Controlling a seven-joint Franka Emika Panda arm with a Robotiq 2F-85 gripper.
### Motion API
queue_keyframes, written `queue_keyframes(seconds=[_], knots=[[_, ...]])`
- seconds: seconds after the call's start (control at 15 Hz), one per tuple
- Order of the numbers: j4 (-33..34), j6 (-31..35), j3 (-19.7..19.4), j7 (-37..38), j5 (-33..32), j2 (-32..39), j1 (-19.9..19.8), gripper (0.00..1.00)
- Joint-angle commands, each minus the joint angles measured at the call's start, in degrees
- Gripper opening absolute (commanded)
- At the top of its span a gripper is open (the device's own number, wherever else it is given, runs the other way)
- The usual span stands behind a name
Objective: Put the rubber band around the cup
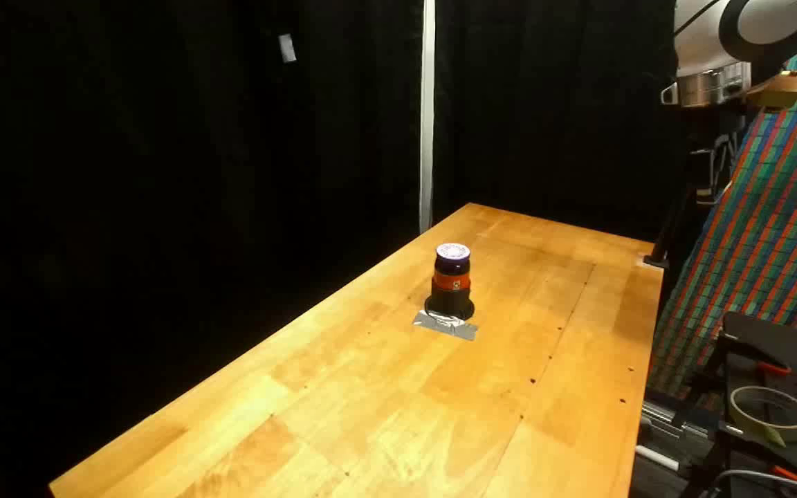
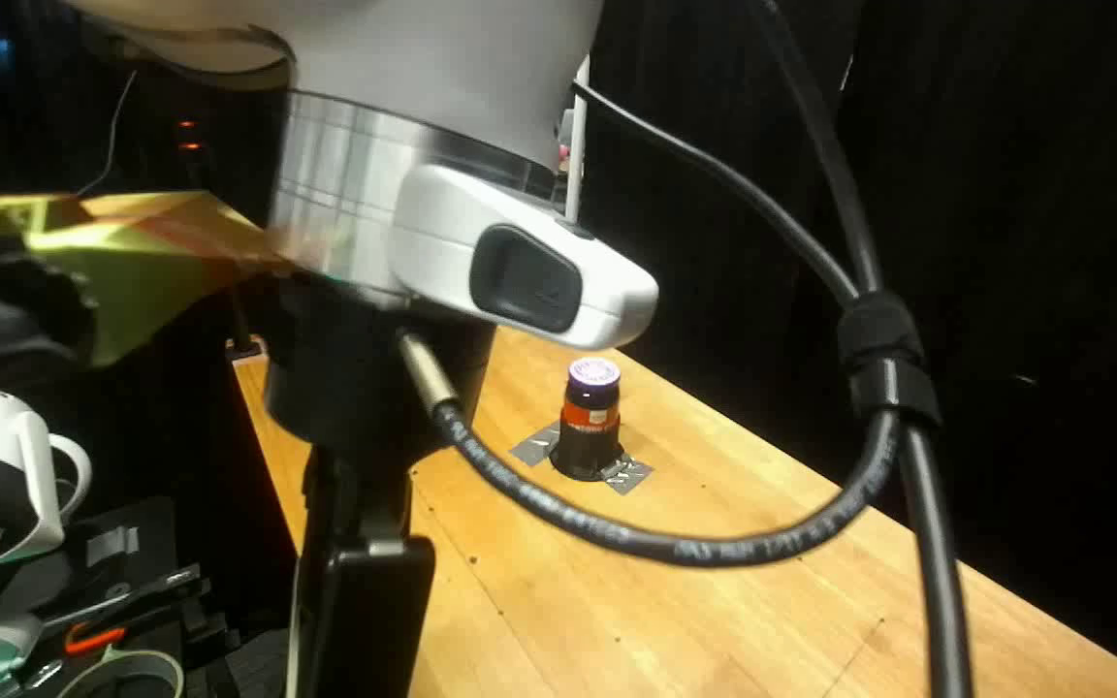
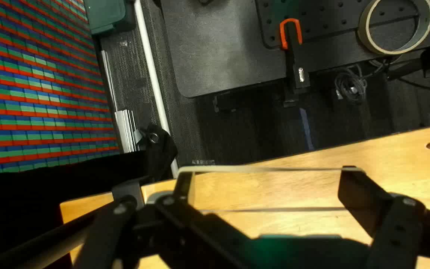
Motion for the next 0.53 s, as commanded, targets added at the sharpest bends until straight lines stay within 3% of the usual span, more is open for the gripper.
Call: queue_keyframes(seconds=[0.0,0.27,0.47], knots=[[0.23,-0.17,-0.47,0.13,-0.12,-0.03,0.53,1.00],[0.49,-0.17,-0.47,0.14,-0.12,-0.07,0.54,1.00],[6.10,-2.10,2.76,0.96,2.50,3.45,4.26,1.00]])
